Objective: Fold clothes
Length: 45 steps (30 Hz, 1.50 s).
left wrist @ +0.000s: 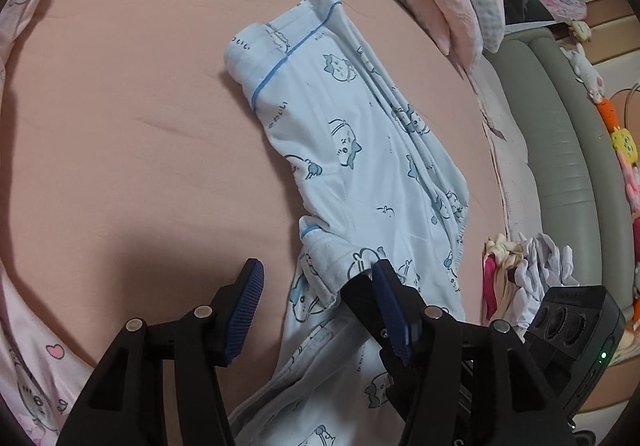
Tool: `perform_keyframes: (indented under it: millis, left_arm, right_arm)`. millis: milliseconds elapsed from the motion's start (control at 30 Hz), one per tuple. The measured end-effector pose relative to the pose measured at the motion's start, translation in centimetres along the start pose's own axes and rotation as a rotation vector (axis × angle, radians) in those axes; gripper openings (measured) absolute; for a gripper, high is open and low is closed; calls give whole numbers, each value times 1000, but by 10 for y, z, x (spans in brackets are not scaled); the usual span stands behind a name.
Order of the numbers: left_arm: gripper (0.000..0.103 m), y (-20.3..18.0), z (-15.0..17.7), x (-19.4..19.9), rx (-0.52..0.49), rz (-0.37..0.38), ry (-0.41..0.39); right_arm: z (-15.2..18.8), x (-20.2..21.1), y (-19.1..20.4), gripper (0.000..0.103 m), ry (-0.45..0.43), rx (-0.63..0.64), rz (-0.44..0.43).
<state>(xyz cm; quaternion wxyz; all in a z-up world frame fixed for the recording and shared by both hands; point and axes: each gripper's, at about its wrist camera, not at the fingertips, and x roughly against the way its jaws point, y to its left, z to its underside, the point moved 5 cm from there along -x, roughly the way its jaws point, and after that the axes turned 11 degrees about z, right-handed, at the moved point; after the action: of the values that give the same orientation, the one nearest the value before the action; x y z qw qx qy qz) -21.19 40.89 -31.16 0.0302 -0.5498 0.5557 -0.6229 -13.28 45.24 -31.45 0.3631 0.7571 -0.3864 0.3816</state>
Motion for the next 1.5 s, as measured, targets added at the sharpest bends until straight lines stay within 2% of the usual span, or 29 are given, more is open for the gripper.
perform_keyframes:
  millis: [33,100,167,300,400,500,567,633,700,833,967,1167,1500]
  left_arm:
    - [27,-1,-1,-2,2,15,-4]
    - [23,-1,-2,-6,17,37,-8]
    - [17,0,-1,-7,15,15,-8]
    - [16,0,-1,-5,12,3,-14]
    - [15,1,-2,0,24,6,-32]
    - [14,4,-4,5,30,11,-52]
    - [14,6,-6,8,37,14,-61]
    - [14,9,-7,11,56,29,-72]
    - [14,11,-10,15,66,34,-85]
    - [14,14,-15,29,87,83,-126]
    - [14,13,-22,43,62,96,-174]
    - [14,21,-31,55,82,127,-228]
    - [14,34,-47,70,93,131,-277]
  right_arm:
    - [0,1,0,20,-5,13,5]
    - [-1,2,2,20,-12,43,27]
    - [-1,3,4,20,-23,77,43]
    - [-1,7,10,21,-51,130,68]
    - [-1,7,12,31,-61,144,72]
    - [-3,9,14,31,-88,155,30]
    - [-5,5,16,30,-71,140,-1]
    - [-6,3,19,16,-53,126,-37]
    - [-8,4,25,13,-50,123,-70]
    - [-10,4,39,12,-41,138,-99]
    - [-13,4,58,12,-30,141,-150]
    - [-16,1,85,12,-32,185,-132]
    - [-23,-14,112,12,4,185,-142]
